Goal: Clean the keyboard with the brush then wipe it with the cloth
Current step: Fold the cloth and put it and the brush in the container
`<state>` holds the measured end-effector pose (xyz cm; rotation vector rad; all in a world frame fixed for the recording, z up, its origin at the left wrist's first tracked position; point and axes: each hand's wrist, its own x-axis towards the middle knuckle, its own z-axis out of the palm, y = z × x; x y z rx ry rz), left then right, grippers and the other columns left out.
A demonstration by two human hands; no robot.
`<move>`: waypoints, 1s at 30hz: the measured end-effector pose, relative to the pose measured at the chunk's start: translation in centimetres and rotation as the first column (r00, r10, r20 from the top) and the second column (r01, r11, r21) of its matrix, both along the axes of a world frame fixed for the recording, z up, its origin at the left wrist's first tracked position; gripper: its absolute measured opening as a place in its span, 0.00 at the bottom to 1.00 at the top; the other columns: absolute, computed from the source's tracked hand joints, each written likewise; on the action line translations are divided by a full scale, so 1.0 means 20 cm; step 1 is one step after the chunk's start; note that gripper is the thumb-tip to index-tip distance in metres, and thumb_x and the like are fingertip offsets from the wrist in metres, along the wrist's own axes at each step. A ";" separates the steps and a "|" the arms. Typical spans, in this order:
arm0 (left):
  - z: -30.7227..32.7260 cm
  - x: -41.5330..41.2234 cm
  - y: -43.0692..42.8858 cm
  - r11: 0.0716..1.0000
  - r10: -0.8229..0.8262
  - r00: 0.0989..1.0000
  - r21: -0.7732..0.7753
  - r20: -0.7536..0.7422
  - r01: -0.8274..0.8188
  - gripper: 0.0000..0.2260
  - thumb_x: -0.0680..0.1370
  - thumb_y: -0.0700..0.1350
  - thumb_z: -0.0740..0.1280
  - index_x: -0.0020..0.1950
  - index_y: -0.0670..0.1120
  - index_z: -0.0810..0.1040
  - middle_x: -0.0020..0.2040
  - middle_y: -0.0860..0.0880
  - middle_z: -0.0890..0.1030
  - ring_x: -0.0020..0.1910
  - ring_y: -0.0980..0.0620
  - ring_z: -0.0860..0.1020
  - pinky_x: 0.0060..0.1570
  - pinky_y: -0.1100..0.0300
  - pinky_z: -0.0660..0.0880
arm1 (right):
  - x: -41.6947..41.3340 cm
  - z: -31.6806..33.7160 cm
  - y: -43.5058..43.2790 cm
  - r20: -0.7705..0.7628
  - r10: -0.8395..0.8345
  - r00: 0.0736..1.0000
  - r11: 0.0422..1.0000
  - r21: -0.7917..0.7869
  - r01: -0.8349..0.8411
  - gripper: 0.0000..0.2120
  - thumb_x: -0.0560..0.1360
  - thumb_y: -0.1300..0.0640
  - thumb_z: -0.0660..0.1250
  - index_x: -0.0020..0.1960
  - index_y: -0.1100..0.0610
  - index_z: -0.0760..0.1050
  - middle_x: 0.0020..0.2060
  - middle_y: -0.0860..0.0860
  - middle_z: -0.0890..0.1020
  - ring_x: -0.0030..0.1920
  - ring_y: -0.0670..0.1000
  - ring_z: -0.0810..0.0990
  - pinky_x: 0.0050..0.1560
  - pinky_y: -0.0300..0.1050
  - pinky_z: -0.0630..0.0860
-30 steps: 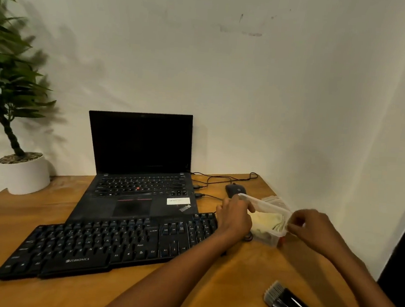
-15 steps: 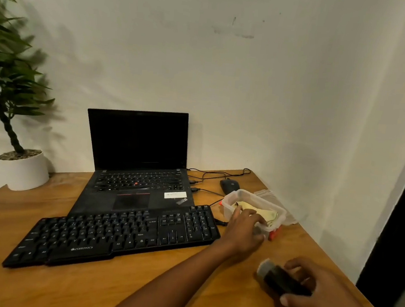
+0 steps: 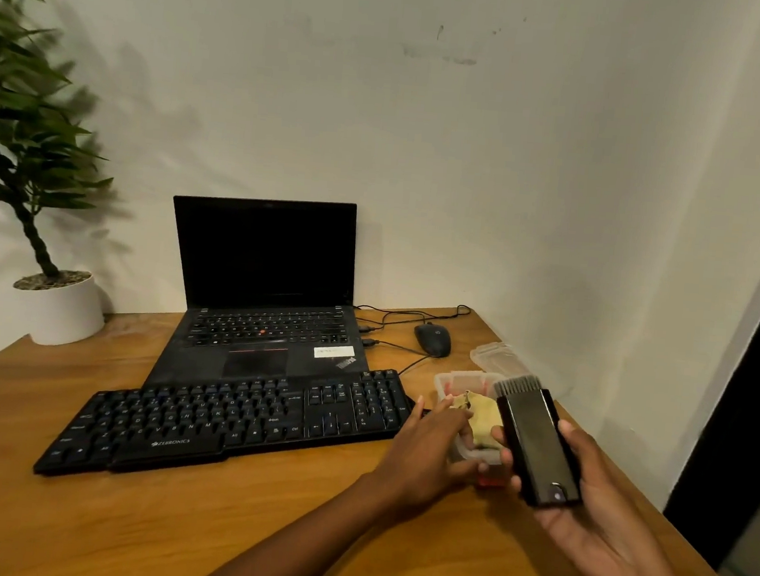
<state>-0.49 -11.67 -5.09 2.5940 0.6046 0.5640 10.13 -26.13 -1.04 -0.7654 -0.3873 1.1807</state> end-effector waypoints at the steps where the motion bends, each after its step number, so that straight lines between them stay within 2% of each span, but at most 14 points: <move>1: -0.01 -0.02 -0.02 1.000 -0.001 1.000 0.015 0.003 0.001 0.23 0.78 0.57 0.62 0.68 0.46 0.67 0.76 0.49 0.61 0.76 0.53 0.51 0.72 0.56 0.36 | 0.00 -0.01 0.00 -0.024 -0.009 1.000 1.000 -0.003 0.009 0.49 0.38 0.52 0.85 0.58 0.62 0.75 0.45 0.66 0.82 0.34 0.56 0.82 0.28 0.47 0.80; 4: -0.02 -0.06 -0.06 0.999 0.011 1.000 0.052 -0.010 -0.010 0.24 0.78 0.57 0.61 0.70 0.46 0.66 0.76 0.49 0.62 0.76 0.55 0.52 0.73 0.54 0.34 | -0.03 -0.01 0.01 -0.049 -0.041 0.998 0.999 -0.015 0.040 0.49 0.39 0.52 0.85 0.58 0.62 0.75 0.43 0.64 0.82 0.35 0.56 0.81 0.28 0.48 0.79; 7: -0.03 -0.10 -0.07 0.998 0.008 1.000 0.063 -0.028 -0.007 0.30 0.75 0.64 0.60 0.71 0.47 0.65 0.75 0.51 0.63 0.76 0.57 0.52 0.73 0.54 0.33 | -0.06 -0.02 0.01 -0.053 -0.093 0.994 0.995 -0.034 0.091 0.39 0.54 0.53 0.80 0.61 0.61 0.73 0.47 0.64 0.80 0.40 0.56 0.79 0.29 0.47 0.79; 8: -0.03 -0.12 -0.07 0.998 0.004 1.000 0.066 -0.022 -0.002 0.33 0.72 0.67 0.57 0.70 0.47 0.66 0.75 0.51 0.63 0.75 0.58 0.52 0.73 0.55 0.32 | -0.06 -0.02 0.01 -0.046 -0.116 0.992 0.993 -0.038 0.114 0.39 0.54 0.53 0.80 0.62 0.61 0.73 0.48 0.64 0.79 0.41 0.56 0.78 0.29 0.46 0.79; 13: -0.06 -0.15 -0.08 1.000 -0.014 0.999 0.013 0.043 0.014 0.37 0.68 0.71 0.50 0.66 0.47 0.69 0.76 0.54 0.60 0.72 0.64 0.50 0.72 0.58 0.32 | -0.07 -0.03 0.03 -0.039 -0.219 0.975 0.976 -0.030 0.218 0.55 0.40 0.49 0.84 0.64 0.60 0.71 0.50 0.64 0.79 0.39 0.55 0.80 0.29 0.45 0.78; 15: -0.06 -0.17 -0.08 1.000 -0.011 0.998 -0.001 0.054 0.011 0.38 0.67 0.72 0.49 0.65 0.47 0.69 0.76 0.54 0.59 0.72 0.65 0.49 0.70 0.60 0.31 | -0.07 -0.04 0.03 -0.038 -0.252 0.967 0.968 -0.024 0.251 0.55 0.39 0.49 0.84 0.64 0.59 0.71 0.51 0.64 0.79 0.38 0.55 0.81 0.28 0.45 0.78; 16: -0.06 -0.17 -0.09 1.000 -0.008 0.998 -0.010 0.056 0.008 0.36 0.68 0.71 0.51 0.64 0.47 0.70 0.76 0.54 0.59 0.71 0.65 0.48 0.70 0.60 0.30 | -0.08 -0.04 0.03 -0.016 -0.271 0.962 0.962 -0.027 0.271 0.51 0.42 0.49 0.84 0.63 0.60 0.71 0.50 0.64 0.79 0.38 0.55 0.81 0.28 0.44 0.78; 18: -0.04 -0.18 -0.09 0.999 -0.001 0.999 -0.037 0.054 0.003 0.30 0.70 0.69 0.55 0.60 0.48 0.71 0.76 0.54 0.60 0.70 0.66 0.47 0.70 0.61 0.31 | -0.12 0.00 0.02 0.115 -0.371 0.921 0.925 -0.035 0.377 0.31 0.59 0.52 0.78 0.57 0.62 0.73 0.48 0.63 0.80 0.39 0.55 0.80 0.26 0.41 0.78; 20: -0.04 -0.18 -0.11 0.996 0.006 0.999 -0.085 0.053 -0.002 0.27 0.72 0.66 0.59 0.62 0.49 0.70 0.76 0.55 0.59 0.70 0.66 0.47 0.72 0.60 0.37 | -0.13 0.04 0.02 0.390 -0.450 0.804 0.859 -0.058 0.508 0.13 0.69 0.58 0.71 0.49 0.61 0.73 0.44 0.57 0.80 0.40 0.53 0.79 0.28 0.41 0.77; 21: -0.04 -0.17 -0.12 0.993 0.009 0.998 -0.119 0.063 -0.002 0.26 0.73 0.63 0.62 0.65 0.50 0.68 0.76 0.56 0.58 0.71 0.64 0.47 0.74 0.58 0.42 | -0.13 0.06 0.05 0.547 -0.452 0.704 0.825 -0.043 0.564 0.10 0.70 0.60 0.71 0.47 0.60 0.72 0.43 0.54 0.79 0.42 0.52 0.79 0.32 0.41 0.77; 24: -0.04 -0.16 -0.15 0.971 0.058 0.989 -0.240 0.138 -0.024 0.34 0.74 0.56 0.68 0.75 0.54 0.55 0.75 0.57 0.59 0.73 0.59 0.57 0.71 0.57 0.61 | -0.07 0.08 0.18 0.909 -0.242 0.340 0.783 -0.024 0.622 0.15 0.68 0.56 0.74 0.46 0.56 0.69 0.40 0.49 0.75 0.45 0.53 0.77 0.35 0.41 0.72; 27: -0.06 -0.13 -0.16 0.955 0.076 0.979 -0.297 0.191 -0.016 0.45 0.72 0.56 0.71 0.77 0.55 0.43 0.78 0.58 0.49 0.75 0.59 0.52 0.73 0.60 0.58 | -0.02 0.03 0.37 0.991 0.133 0.021 0.764 -0.116 0.635 0.22 0.69 0.48 0.72 0.55 0.57 0.65 0.48 0.53 0.74 0.47 0.53 0.75 0.34 0.40 0.68; 29: -0.07 -0.12 -0.15 0.937 0.077 0.970 -0.349 0.231 0.009 0.49 0.71 0.56 0.72 0.77 0.55 0.38 0.78 0.58 0.46 0.76 0.61 0.48 0.74 0.58 0.56 | -0.02 -0.01 0.47 0.921 0.359 -0.152 0.736 -0.179 0.653 0.27 0.71 0.44 0.68 0.62 0.56 0.63 0.57 0.56 0.71 0.56 0.56 0.74 0.43 0.45 0.71; 30: -0.07 -0.12 -0.15 0.928 0.081 0.968 -0.372 0.239 0.014 0.51 0.70 0.56 0.73 0.77 0.56 0.36 0.78 0.58 0.46 0.76 0.61 0.48 0.74 0.56 0.57 | -0.02 -0.02 0.50 0.879 0.433 -0.200 0.723 -0.207 0.659 0.28 0.72 0.43 0.66 0.64 0.56 0.62 0.60 0.57 0.70 0.58 0.57 0.74 0.47 0.47 0.72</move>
